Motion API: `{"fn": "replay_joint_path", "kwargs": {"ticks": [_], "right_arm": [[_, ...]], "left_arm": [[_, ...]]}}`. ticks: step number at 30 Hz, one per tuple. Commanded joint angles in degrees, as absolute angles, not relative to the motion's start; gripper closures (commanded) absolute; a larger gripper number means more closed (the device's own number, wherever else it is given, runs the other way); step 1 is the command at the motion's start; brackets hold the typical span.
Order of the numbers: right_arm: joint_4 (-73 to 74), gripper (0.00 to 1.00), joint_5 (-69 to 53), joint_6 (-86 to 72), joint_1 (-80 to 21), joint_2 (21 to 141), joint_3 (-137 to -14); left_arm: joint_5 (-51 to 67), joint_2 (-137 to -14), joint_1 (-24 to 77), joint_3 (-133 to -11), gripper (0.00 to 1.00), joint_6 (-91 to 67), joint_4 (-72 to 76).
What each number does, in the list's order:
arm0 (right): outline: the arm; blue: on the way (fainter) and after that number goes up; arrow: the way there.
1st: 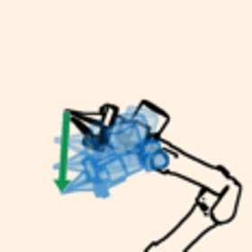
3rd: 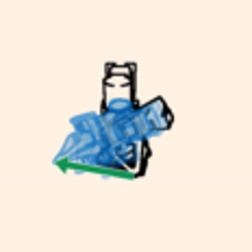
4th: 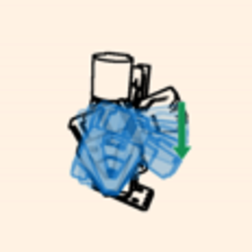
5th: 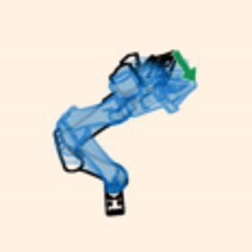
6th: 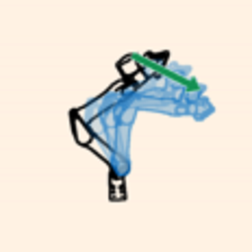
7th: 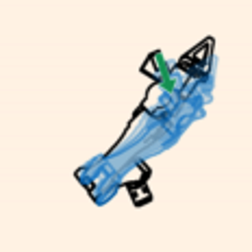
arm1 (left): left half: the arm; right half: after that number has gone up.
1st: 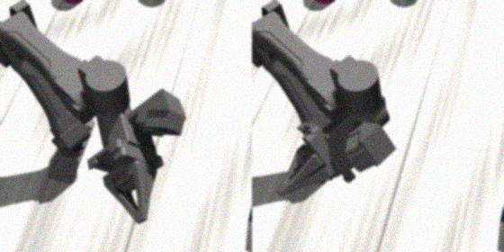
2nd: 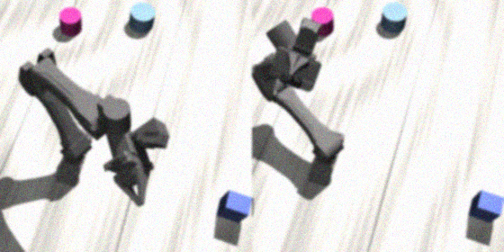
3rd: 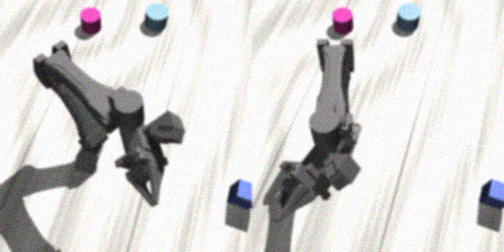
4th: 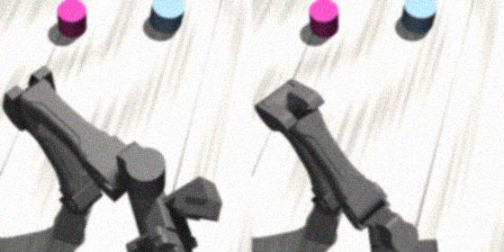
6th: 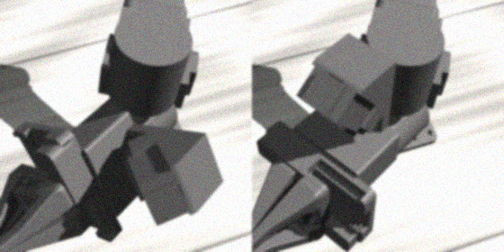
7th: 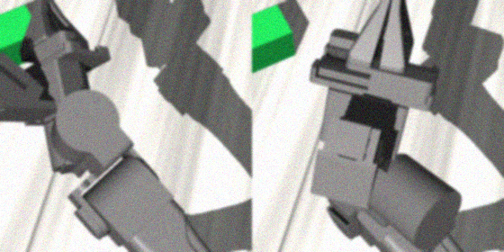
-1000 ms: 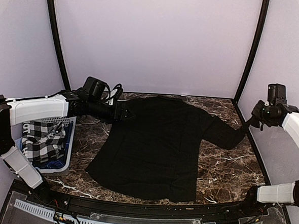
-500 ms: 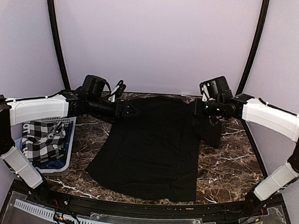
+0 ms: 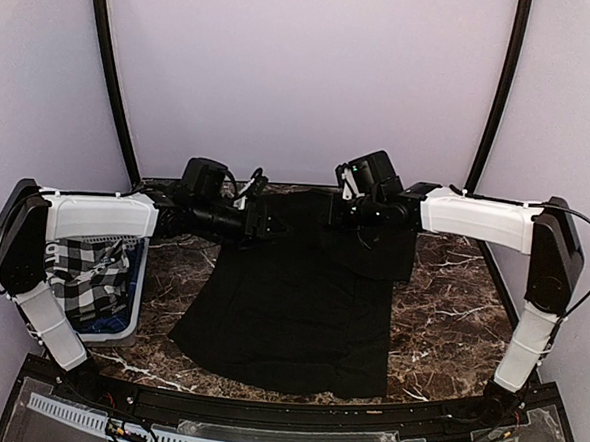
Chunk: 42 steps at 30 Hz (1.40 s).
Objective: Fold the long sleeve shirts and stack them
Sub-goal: Pass from the right arm to the left
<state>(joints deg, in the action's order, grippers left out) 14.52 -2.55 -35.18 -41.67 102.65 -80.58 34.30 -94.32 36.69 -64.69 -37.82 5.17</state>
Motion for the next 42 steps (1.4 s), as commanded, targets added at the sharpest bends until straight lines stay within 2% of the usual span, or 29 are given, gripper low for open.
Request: {"fn": "replay_joint_path", "kwargs": {"ticks": [1, 10, 20, 25, 34, 42], "right_arm": [[9.4, 1.0, -6.3, -39.2, -44.3, 104.6, -83.3], [5.6, 1.0, -8.6, -43.1, -45.8, 105.2, -81.5], [2.9, 1.0, -8.7, -44.8, -45.9, 103.6, -78.1], [1.3, 1.0, -8.1, -46.3, -45.5, 102.8, -76.9], [-2.6, 1.0, -11.1, -48.5, -43.7, 101.9, -74.4], [-4.5, 1.0, -12.2, -49.7, -43.0, 101.9, -73.5]], "left_arm": [[34.0, -96.8, 38.5, -68.1, 0.3, -38.1, 5.6], [31.1, -102.0, 40.3, -73.9, 0.33, -38.0, 3.4], [26.9, -107.0, 42.4, -78.8, 0.51, -36.8, -0.8], [25.3, -106.1, 42.7, -76.9, 0.53, -37.4, -0.4], [23.1, -99.1, 42.7, -66.0, 0.53, -42.2, 11.0], [23.9, -99.4, 42.7, -65.5, 0.53, -43.6, 13.0]]}}
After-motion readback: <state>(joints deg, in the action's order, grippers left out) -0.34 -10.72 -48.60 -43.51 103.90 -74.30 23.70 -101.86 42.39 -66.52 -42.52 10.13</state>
